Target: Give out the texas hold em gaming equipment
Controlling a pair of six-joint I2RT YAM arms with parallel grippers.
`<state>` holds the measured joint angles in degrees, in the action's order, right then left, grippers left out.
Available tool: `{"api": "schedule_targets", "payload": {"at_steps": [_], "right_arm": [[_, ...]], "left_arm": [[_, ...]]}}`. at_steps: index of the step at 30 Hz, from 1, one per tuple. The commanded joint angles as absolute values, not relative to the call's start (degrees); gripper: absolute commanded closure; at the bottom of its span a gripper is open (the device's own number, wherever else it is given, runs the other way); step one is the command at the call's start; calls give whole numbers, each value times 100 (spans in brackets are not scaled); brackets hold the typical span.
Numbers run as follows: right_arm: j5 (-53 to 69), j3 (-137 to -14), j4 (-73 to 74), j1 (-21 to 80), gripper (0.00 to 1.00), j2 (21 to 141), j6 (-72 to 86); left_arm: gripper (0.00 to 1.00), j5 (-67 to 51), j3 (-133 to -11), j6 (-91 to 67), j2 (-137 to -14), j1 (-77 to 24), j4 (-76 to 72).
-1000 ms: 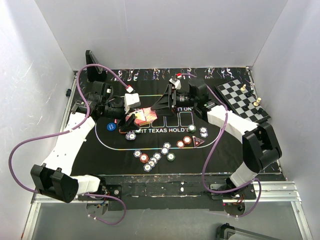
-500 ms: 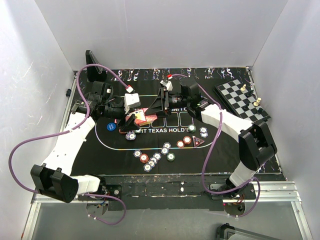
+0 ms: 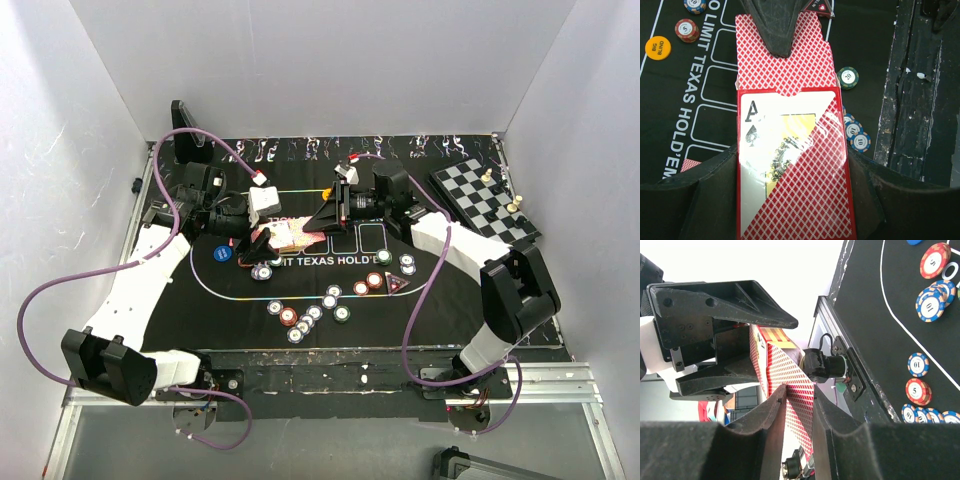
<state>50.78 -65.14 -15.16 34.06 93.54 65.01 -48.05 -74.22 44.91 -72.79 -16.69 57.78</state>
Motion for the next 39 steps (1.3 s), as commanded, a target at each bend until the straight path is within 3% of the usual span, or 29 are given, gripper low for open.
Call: {"api": "schedule_targets", "payload": {"at_steps": [1,19,29,33,39], "right_arm": [[5150,-6425,-1696,3340,69,9088,6513],[5256,-6363,-1714,3068,66,8693,6521],[5265,-6346,-1459,2839,71,8552,6407],[5265,-6337,-1380,2734,75,8508,6363],[5309,-6433,-1231,2593,90,8455,6319]], "left_arm": [[100,-5159,-7603,4465,-7058,-1670,5502],[100,-5353,-6979,3700,-6794,-1670,4693],[100,-5396,-7022,3595,-6820,-1670,4588],[100,-5423,-7031,3560,-6820,-1661,4579],[100,-5440,-7014,3542,-6820,-1652,4570]]}}
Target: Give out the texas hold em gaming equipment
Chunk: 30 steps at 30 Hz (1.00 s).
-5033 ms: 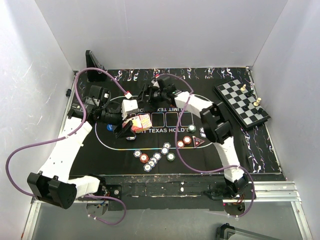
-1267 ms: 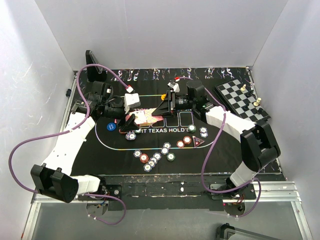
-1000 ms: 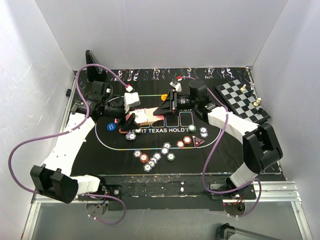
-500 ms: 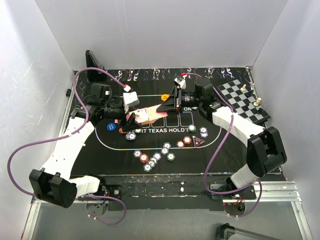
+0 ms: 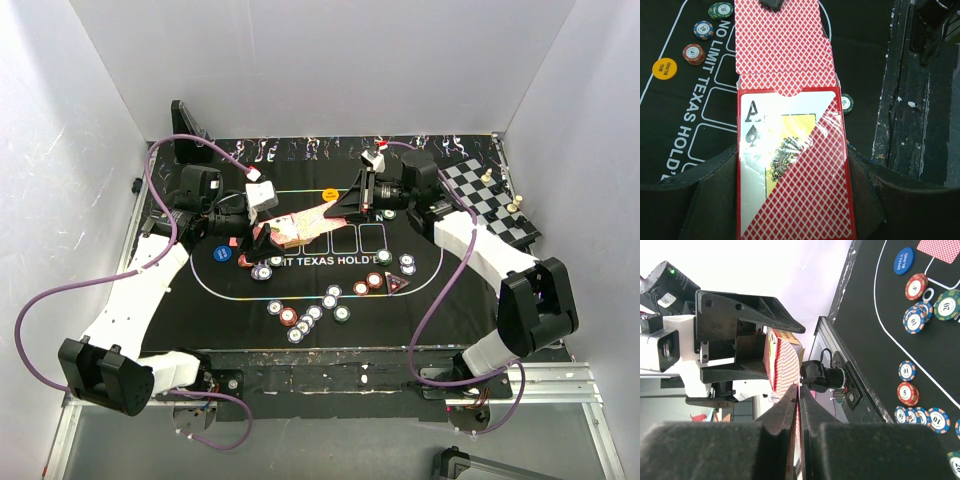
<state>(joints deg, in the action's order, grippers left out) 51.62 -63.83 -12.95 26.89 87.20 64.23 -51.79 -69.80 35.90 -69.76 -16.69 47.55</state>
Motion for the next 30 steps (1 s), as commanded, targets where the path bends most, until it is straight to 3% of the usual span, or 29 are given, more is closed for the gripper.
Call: {"api": "schedule_targets", "payload": {"at_steps": [1,4,15,22,30], "right_arm": [[5317,-6442,-1222,2567,93,8438,6328],[5361,-6486,-1213,2479,99,8385,6354],[5538,-6758,-1872,1969,99,8771,6873],[5089,-7662,-1389,1679,99,10219,6293],[4202,-9754,191,1626,99,12171,5397]], "left_arm": [[100,-5440,-7014,3542,-6820,-1652,4562],[100,-5432,-7014,3533,-6812,-1661,4561],[100,-5458,-7066,3498,-6768,-1635,4640],[100,-5633,-7225,3446,-6838,-1635,4720],[100,-5985,-7102,2892,-6627,-1635,4246]]}}
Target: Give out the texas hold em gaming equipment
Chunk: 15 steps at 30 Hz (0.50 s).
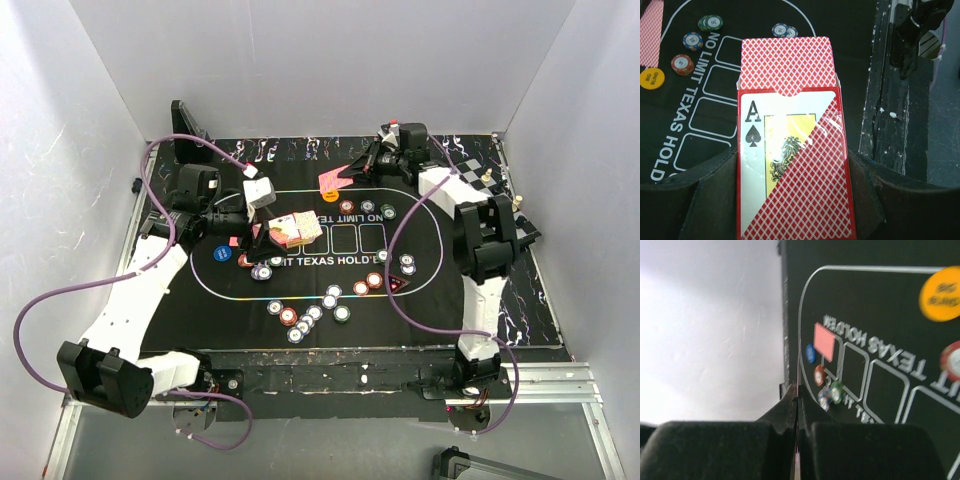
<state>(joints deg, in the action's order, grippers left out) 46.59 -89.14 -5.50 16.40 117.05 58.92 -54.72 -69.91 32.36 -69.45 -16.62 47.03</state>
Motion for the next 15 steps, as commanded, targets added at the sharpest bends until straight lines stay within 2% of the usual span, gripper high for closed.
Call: {"api": "schedule_targets", "payload": {"at_steps": [1,6,15], "right_arm": [[4079,-9947,359,1635,99,12373,5344],[3648,-10889,1098,1661,99,13217,5159],[3305,-11662,1169,2118,99,14035,5352]], "left_arm": [[100,-6020,-7102,2857,-6627,-1635,4210],[100,-6038,-7146,2821,-6706,-1635,4166],[100,-5924,-7189,2900,-6759,-1635,4166]]}}
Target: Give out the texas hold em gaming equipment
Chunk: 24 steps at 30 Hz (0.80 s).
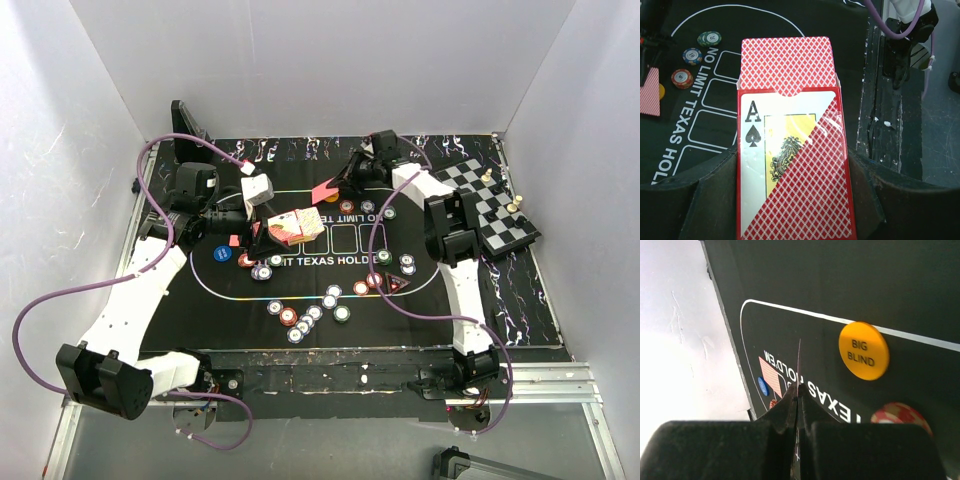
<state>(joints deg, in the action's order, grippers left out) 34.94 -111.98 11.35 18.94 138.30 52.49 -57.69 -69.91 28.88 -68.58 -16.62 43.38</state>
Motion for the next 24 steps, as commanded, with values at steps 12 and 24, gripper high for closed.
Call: {"api": "schedule_targets", "payload": {"at_steps": [12,24], "right_arm": [[3033,-12428,1564,2329,49,14564,5573],[2689,-12032,2197,2312,17,13255,4860]], "left_arm": [[100,-5748,-7128,2883,-6618,-1635,4175],[100,-5783,-7032,2909,-6601,-1635,4175]]}}
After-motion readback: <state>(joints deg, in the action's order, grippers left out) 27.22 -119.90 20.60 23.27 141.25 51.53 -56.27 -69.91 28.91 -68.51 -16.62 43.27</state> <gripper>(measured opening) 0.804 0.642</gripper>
